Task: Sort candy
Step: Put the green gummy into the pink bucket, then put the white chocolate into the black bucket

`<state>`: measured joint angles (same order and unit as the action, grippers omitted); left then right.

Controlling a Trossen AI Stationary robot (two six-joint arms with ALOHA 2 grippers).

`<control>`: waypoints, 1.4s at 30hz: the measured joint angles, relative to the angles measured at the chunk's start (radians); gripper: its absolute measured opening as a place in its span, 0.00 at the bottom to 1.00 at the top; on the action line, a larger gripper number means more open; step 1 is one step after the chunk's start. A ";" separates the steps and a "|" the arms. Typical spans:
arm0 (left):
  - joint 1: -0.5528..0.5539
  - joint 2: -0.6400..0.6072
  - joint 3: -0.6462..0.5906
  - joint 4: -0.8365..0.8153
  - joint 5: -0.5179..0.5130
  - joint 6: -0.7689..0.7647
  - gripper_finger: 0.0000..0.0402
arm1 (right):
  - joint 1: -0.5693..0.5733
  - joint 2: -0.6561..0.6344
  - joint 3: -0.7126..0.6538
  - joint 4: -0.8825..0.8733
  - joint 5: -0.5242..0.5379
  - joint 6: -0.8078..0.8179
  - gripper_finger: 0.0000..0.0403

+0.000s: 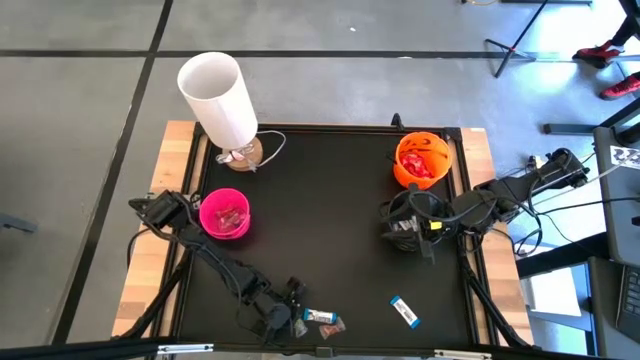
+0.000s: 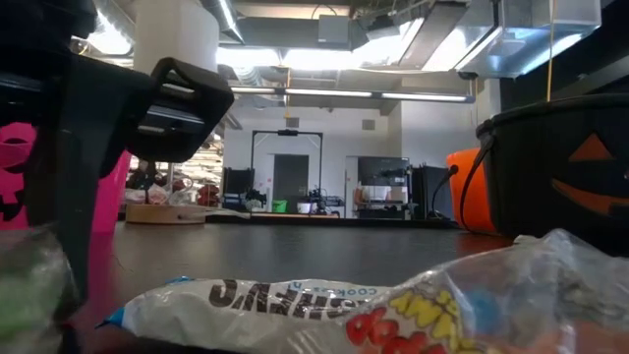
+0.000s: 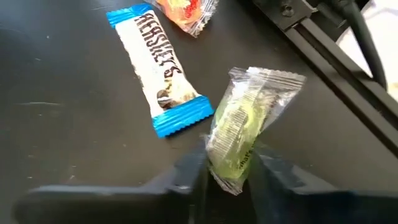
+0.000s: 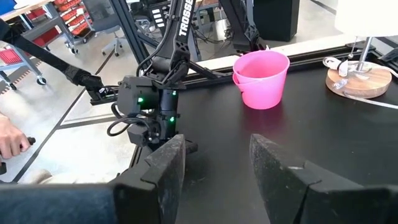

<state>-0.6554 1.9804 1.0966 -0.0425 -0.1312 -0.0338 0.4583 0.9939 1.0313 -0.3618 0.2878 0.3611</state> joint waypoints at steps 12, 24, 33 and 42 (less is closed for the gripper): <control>-0.012 -0.274 -0.005 -0.346 -0.176 -0.140 0.03 | 0.000 0.000 0.000 0.002 0.000 0.000 0.44; -0.016 -0.812 -0.003 -1.220 -0.534 -0.709 0.03 | 0.000 0.000 0.000 0.021 0.000 0.001 0.44; 0.113 -0.940 -0.031 -1.447 -0.311 -0.899 0.07 | 0.000 0.000 0.000 0.021 0.000 -0.010 0.44; 0.178 -0.932 -0.072 -1.457 -0.256 -0.875 0.36 | 0.001 0.000 0.001 -0.097 -0.009 -0.070 0.44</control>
<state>-0.4774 1.0481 1.0241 -1.4996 -0.3870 -0.9085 0.4595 0.9935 1.0325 -0.4590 0.2786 0.2914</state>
